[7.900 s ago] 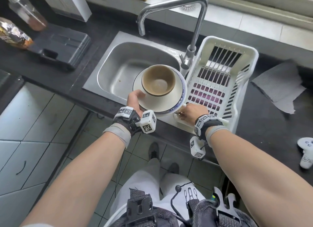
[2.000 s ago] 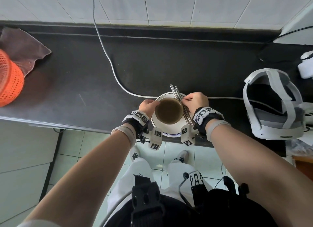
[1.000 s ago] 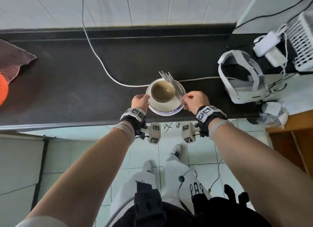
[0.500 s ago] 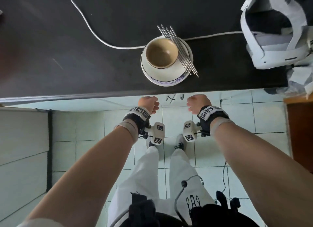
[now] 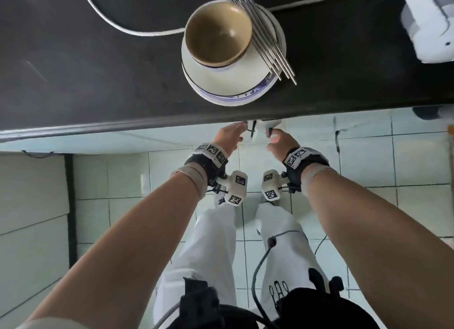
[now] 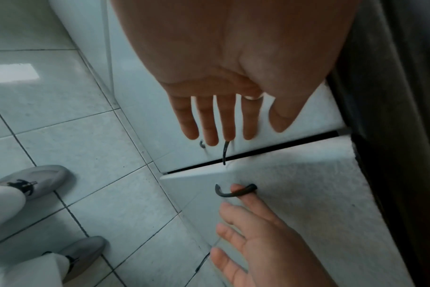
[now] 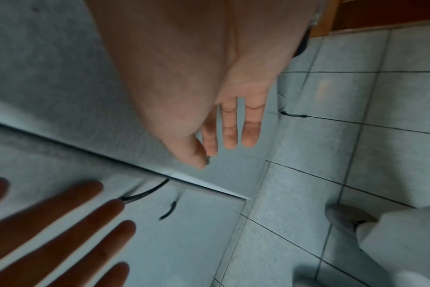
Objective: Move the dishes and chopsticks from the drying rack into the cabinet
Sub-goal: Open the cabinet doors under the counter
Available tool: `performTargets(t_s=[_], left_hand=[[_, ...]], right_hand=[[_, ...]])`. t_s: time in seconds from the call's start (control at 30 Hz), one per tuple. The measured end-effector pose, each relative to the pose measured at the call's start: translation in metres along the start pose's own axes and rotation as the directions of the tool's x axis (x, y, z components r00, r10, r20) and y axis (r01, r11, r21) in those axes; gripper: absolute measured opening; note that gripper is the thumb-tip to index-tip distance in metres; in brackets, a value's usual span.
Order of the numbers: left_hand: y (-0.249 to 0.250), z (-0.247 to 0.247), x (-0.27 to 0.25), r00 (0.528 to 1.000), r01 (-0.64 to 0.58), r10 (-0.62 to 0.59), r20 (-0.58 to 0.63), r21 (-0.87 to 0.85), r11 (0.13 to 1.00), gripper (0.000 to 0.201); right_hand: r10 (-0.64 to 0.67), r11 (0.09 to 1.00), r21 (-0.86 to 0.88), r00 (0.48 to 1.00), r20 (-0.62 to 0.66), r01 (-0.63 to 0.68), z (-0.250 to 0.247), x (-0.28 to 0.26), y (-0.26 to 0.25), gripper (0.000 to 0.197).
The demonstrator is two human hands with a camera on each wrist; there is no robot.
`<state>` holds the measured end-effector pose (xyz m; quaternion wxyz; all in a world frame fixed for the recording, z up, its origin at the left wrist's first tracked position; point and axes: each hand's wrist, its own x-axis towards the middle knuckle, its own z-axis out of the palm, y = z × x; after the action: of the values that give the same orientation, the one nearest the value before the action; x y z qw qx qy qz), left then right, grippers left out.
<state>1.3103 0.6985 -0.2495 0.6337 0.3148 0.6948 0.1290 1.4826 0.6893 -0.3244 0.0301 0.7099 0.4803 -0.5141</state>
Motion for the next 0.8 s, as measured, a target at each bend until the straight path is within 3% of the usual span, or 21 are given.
performTargets(t_s=[0.1,0.23,0.33,0.43,0.5,0.53,0.6,0.67,0.8], left_hand=[[0.004,0.017,-0.020,0.986,0.048,-0.044,0.162,-0.018,0.999,0.058],[-0.003,0.053,-0.052,0.922,0.083,-0.145,0.360,0.182,0.980,0.064],[-0.027,0.088,-0.079,0.865,0.119,-0.220,0.451,0.242,0.963,0.068],[-0.055,0.131,-0.106,0.819,0.152,-0.257,0.514,0.238,0.959,0.069],[-0.067,0.162,-0.121,0.814,0.180,-0.267,0.517,0.211,0.961,0.070],[-0.070,0.177,-0.126,0.811,0.191,-0.274,0.517,0.208,0.959,0.071],[-0.076,0.205,-0.136,0.804,0.197,-0.280,0.524,0.210,0.958,0.074],[-0.080,0.230,-0.147,0.800,0.193,-0.278,0.532,0.210,0.958,0.075],[-0.084,0.263,-0.160,0.861,0.141,-0.194,0.470,0.146,0.979,0.073]], right_hand=[[0.042,0.999,-0.021,0.998,0.036,-0.041,0.008,-0.034,0.025,0.049],[0.148,0.989,0.010,0.987,0.056,-0.149,0.016,-0.088,0.066,0.048],[0.272,0.951,0.148,0.962,0.024,-0.272,0.005,-0.131,0.105,0.039],[0.401,0.813,0.505,0.908,-0.122,-0.291,-0.017,-0.176,0.133,0.037],[0.493,0.664,0.709,0.852,-0.177,-0.237,-0.031,-0.202,0.149,0.053],[0.495,0.634,0.746,0.848,-0.190,-0.203,-0.037,-0.215,0.156,0.063],[0.419,0.760,0.631,0.859,-0.294,-0.155,-0.043,-0.232,0.178,0.072],[0.345,0.884,0.441,0.852,-0.395,-0.154,-0.051,-0.244,0.203,0.059],[0.268,0.963,0.162,0.791,-0.550,-0.214,-0.074,-0.256,0.236,0.039]])
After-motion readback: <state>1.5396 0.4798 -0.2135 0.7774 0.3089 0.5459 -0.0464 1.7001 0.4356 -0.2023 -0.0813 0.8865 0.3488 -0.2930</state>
